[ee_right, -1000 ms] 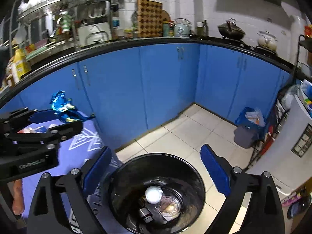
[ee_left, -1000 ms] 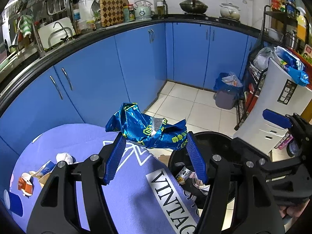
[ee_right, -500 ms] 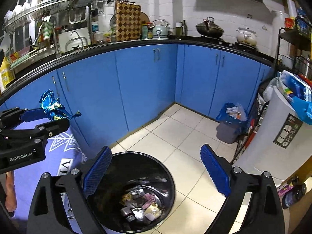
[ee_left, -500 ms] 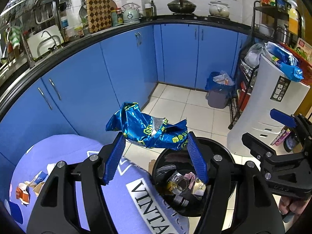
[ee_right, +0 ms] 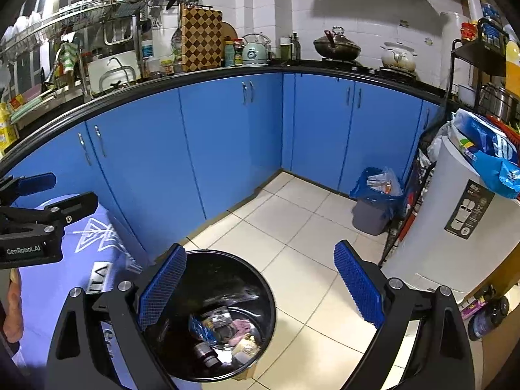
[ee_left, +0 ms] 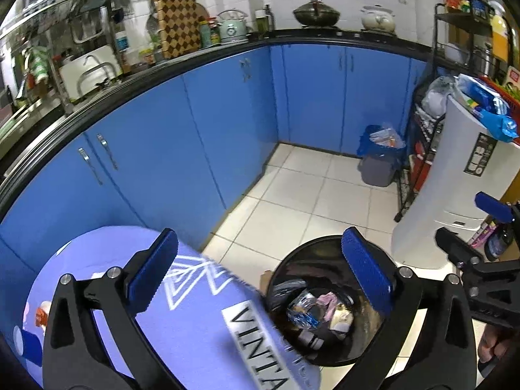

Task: Collect trash
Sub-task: 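Move both tools back over the table toward the blue cup and tissue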

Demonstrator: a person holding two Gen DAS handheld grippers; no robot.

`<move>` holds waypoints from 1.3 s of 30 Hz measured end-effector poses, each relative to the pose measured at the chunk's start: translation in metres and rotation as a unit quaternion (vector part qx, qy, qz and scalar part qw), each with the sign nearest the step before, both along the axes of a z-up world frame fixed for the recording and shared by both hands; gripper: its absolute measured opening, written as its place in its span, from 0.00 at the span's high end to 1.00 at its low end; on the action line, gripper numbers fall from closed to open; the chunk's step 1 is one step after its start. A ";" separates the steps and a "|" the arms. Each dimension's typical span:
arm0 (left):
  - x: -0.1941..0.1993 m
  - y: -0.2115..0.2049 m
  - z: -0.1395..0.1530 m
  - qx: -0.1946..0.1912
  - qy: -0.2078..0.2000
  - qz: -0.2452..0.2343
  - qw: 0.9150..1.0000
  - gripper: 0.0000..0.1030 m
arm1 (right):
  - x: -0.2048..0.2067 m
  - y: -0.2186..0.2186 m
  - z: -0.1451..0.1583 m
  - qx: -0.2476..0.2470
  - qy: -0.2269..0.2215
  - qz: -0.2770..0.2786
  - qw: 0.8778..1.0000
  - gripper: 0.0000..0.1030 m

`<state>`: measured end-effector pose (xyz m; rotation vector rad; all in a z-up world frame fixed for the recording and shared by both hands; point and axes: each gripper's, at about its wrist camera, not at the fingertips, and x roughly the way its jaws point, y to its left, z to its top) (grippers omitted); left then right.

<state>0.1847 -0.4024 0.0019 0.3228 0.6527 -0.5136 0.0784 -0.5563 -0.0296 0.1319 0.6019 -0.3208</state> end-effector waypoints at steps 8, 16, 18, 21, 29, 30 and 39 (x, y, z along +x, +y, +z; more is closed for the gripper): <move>0.007 0.074 -0.001 -0.003 0.003 0.069 0.998 0.03 | 0.018 0.053 0.005 0.012 -0.014 0.063 0.998 0.13; 0.008 0.167 0.006 -0.015 -0.001 0.143 0.990 0.03 | 0.044 0.147 0.014 -0.012 -0.013 0.154 0.988 0.13; 0.004 0.194 0.008 -0.017 -0.006 0.165 0.986 0.03 | 0.050 0.171 0.018 -0.009 -0.013 0.178 0.984 0.13; 0.000 0.229 0.011 -0.019 -0.009 0.194 0.981 0.03 | 0.057 0.200 0.024 -0.006 -0.016 0.206 0.978 0.13; -0.016 0.318 0.009 -0.014 -0.018 0.274 0.962 0.03 | 0.064 0.269 0.029 -0.012 -0.011 0.262 0.965 0.13; -0.018 0.327 0.008 -0.013 -0.018 0.281 0.960 0.03 | 0.065 0.277 0.028 -0.012 -0.008 0.269 0.963 0.13; -0.034 0.396 -0.007 -0.024 -0.007 0.329 0.944 0.03 | 0.078 0.335 0.021 -0.027 0.015 0.305 0.952 0.13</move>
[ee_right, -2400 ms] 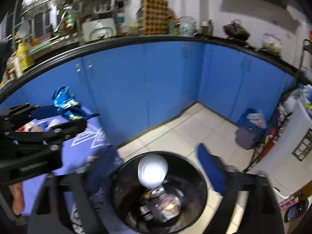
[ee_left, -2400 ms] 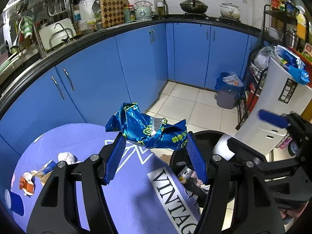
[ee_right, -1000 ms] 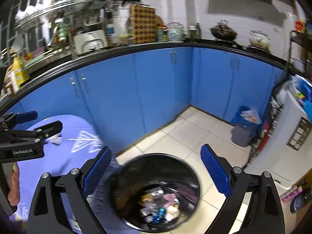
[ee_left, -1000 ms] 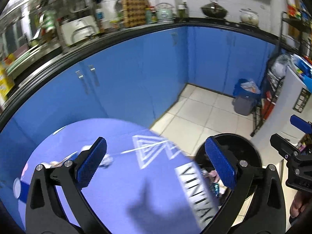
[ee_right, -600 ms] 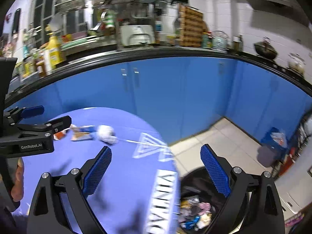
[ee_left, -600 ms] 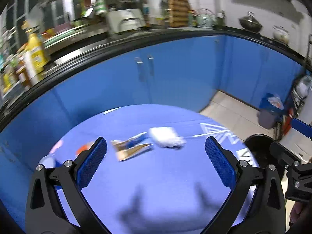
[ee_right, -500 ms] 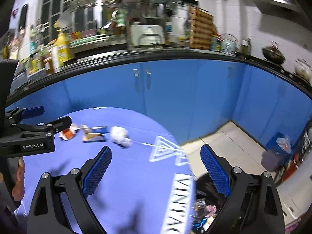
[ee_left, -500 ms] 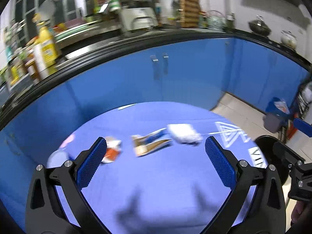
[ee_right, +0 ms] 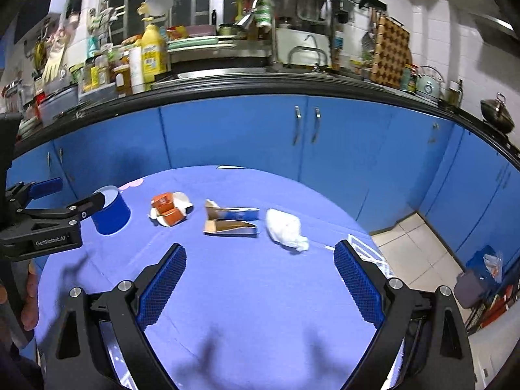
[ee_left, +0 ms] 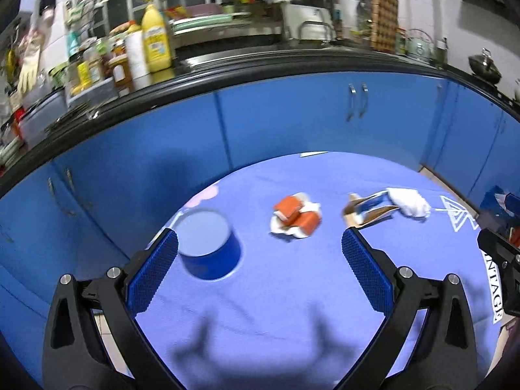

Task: Collect trash
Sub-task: 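Move both tools back over the table toward the blue cup and tissue, then grasp the blue paper cup with the left tool while the right tool grasps the white tissue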

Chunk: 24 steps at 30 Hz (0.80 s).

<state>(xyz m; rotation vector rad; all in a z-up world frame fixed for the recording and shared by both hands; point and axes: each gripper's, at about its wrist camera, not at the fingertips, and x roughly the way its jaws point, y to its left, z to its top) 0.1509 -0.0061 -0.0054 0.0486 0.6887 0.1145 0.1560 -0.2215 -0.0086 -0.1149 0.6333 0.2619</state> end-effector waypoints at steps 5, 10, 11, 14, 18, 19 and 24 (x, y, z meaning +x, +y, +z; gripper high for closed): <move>-0.001 0.029 -0.009 -0.010 0.007 0.022 1.000 0.03 | 0.009 0.020 -0.005 -0.012 0.006 0.010 1.000 0.13; 0.003 0.052 -0.023 -0.022 0.022 0.042 0.999 0.03 | 0.023 0.027 -0.014 -0.018 0.017 0.007 1.000 0.13; 0.005 0.058 -0.027 -0.027 0.028 0.047 0.998 0.03 | 0.026 0.027 -0.016 -0.018 0.020 0.005 1.000 0.13; 0.009 0.067 -0.037 -0.038 0.038 0.055 0.997 0.03 | 0.039 0.026 -0.025 -0.016 0.033 -0.001 0.999 0.13; 0.017 0.074 -0.052 -0.050 0.054 0.062 0.995 0.03 | 0.050 0.022 -0.037 -0.020 0.045 -0.009 0.999 0.13; 0.019 0.075 -0.055 -0.051 0.057 0.063 0.995 0.03 | 0.053 0.021 -0.040 -0.021 0.049 -0.012 0.999 0.13; 0.033 0.079 -0.070 -0.054 0.072 0.064 0.994 0.03 | 0.069 0.010 -0.054 -0.015 0.066 -0.029 0.997 0.13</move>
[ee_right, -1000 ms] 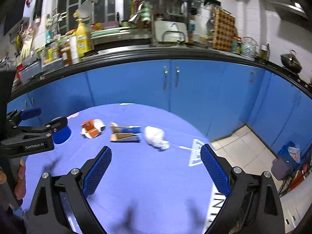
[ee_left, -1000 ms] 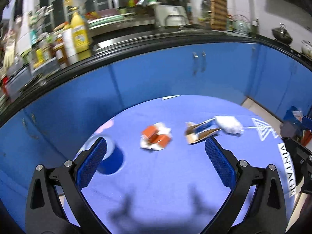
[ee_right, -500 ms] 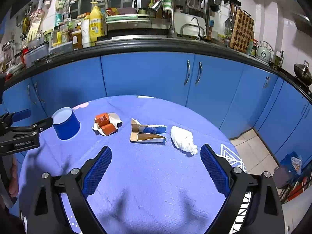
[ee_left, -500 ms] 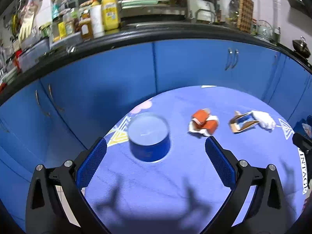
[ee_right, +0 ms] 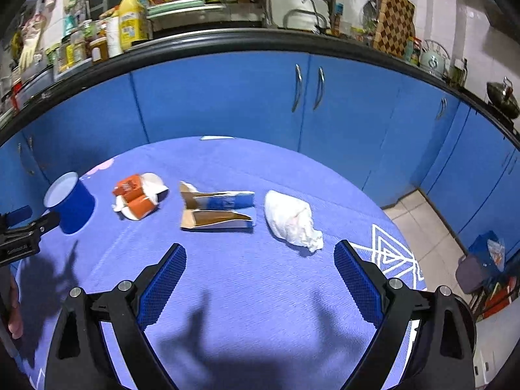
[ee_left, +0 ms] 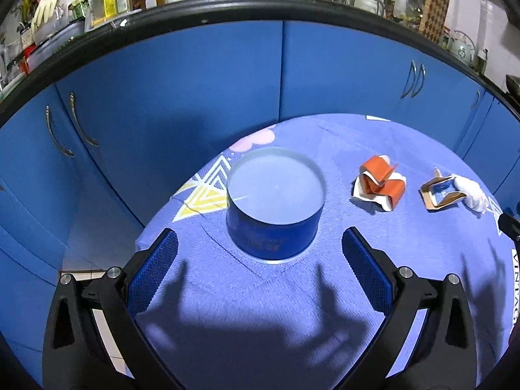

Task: Collect trash
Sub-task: 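Grasp the blue paper cup with the left tool while the right tool grasps the white tissue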

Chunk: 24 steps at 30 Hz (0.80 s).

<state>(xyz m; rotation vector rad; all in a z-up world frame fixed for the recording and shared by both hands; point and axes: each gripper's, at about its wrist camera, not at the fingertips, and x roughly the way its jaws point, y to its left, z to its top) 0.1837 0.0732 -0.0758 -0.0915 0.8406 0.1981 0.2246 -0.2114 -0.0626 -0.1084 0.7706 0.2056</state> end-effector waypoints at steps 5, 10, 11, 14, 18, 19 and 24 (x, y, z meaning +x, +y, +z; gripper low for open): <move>0.017 0.002 -0.009 -0.003 0.007 0.000 1.000 0.03 | 0.020 -0.008 -0.011 0.001 0.014 -0.015 1.000 0.13; 0.033 0.003 -0.015 -0.003 0.013 0.001 1.000 0.03 | 0.043 -0.015 -0.022 0.001 0.027 -0.026 0.999 0.26; 0.037 0.004 -0.017 -0.004 0.015 0.001 1.000 0.03 | 0.047 -0.016 -0.024 0.000 0.031 -0.025 0.999 0.29; 0.045 0.005 -0.023 -0.006 0.020 0.003 1.000 0.03 | 0.059 -0.017 -0.030 -0.002 0.040 -0.026 0.999 0.37; 0.050 0.006 -0.026 -0.013 0.024 0.001 1.000 0.03 | 0.072 -0.017 -0.041 -0.009 0.057 -0.024 0.998 0.52; 0.050 0.005 -0.025 -0.014 0.022 0.000 1.000 0.03 | 0.074 -0.017 -0.044 -0.010 0.064 -0.022 0.998 0.62; 0.046 0.001 -0.021 -0.016 0.006 -0.003 1.000 0.25 | 0.070 -0.017 -0.048 -0.010 0.068 -0.017 0.997 0.74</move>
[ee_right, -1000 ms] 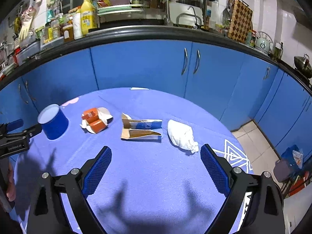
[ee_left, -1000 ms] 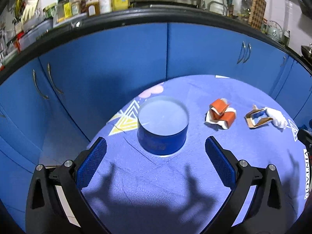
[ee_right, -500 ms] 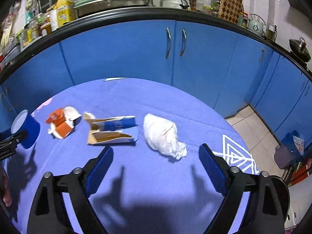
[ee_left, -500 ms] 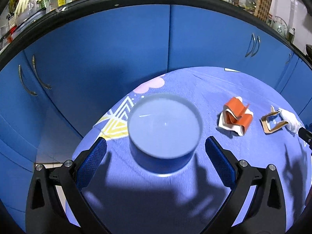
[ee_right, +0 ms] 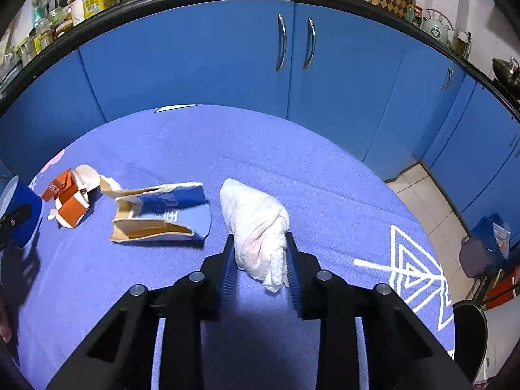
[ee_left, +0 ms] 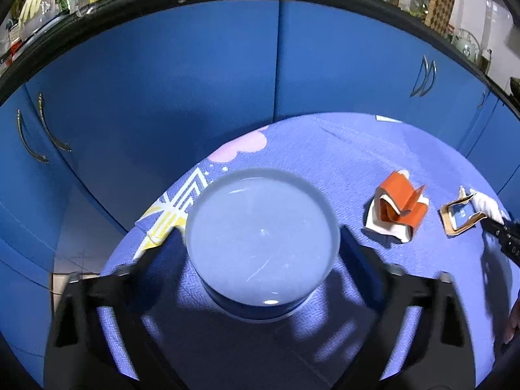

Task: Collect trash
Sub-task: 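Grasp the blue paper cup with the left tool while the right tool grasps the white tissue, then carry the blue cup and white tissue over the black bin with both tools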

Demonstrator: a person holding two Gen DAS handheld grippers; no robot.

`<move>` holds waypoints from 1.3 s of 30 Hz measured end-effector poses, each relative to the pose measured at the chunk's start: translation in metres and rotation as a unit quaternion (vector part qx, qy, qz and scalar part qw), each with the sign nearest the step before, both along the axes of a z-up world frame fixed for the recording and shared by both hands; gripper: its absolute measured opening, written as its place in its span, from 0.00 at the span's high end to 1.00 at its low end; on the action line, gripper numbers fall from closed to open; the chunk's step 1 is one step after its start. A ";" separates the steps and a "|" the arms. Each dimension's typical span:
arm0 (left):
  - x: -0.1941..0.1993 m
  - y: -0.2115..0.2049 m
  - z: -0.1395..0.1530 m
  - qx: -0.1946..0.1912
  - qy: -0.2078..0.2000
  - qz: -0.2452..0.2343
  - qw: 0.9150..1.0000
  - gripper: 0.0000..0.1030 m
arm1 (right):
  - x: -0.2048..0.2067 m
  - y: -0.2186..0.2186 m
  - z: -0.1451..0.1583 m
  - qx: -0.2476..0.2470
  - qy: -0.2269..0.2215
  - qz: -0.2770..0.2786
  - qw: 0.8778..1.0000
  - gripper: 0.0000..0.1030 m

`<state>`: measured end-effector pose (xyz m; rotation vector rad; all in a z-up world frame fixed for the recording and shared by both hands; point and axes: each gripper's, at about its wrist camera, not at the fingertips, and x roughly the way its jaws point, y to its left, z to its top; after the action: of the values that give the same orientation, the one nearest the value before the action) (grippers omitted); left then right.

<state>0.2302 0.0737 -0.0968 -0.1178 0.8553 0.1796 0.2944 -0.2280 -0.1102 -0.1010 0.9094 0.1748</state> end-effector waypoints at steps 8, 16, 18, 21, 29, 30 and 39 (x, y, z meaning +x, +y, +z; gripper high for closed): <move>-0.015 -0.014 0.012 -0.009 -0.018 -0.018 1.000 0.25 | -0.026 0.003 0.018 -0.007 -0.021 0.007 1.000 0.74; -0.039 -0.044 0.038 -0.001 -0.045 -0.049 0.998 0.25 | -0.057 0.002 0.043 -0.008 -0.044 0.013 0.999 0.74; -0.044 -0.053 0.044 0.001 -0.051 -0.057 0.997 0.25 | -0.066 -0.003 0.049 -0.008 -0.050 0.013 0.999 0.74; -0.054 -0.066 0.054 0.004 -0.060 -0.070 0.996 0.25 | -0.080 -0.010 0.059 -0.010 -0.060 0.010 0.998 0.74; -0.079 -0.116 0.078 0.015 -0.082 -0.115 0.990 0.25 | -0.120 -0.033 0.083 -0.009 -0.088 0.000 0.996 0.74; -0.083 -0.124 0.081 0.017 -0.086 -0.122 0.989 0.25 | -0.124 -0.035 0.085 -0.011 -0.092 -0.001 0.996 0.74; -0.104 -0.174 0.107 0.023 -0.109 -0.166 0.980 0.25 | -0.161 -0.064 0.111 -0.009 -0.127 -0.013 0.992 0.74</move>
<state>0.1263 -0.0998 0.0098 0.0493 0.6394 -0.1248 0.1331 -0.2918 0.0013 -0.1252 0.6590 0.1266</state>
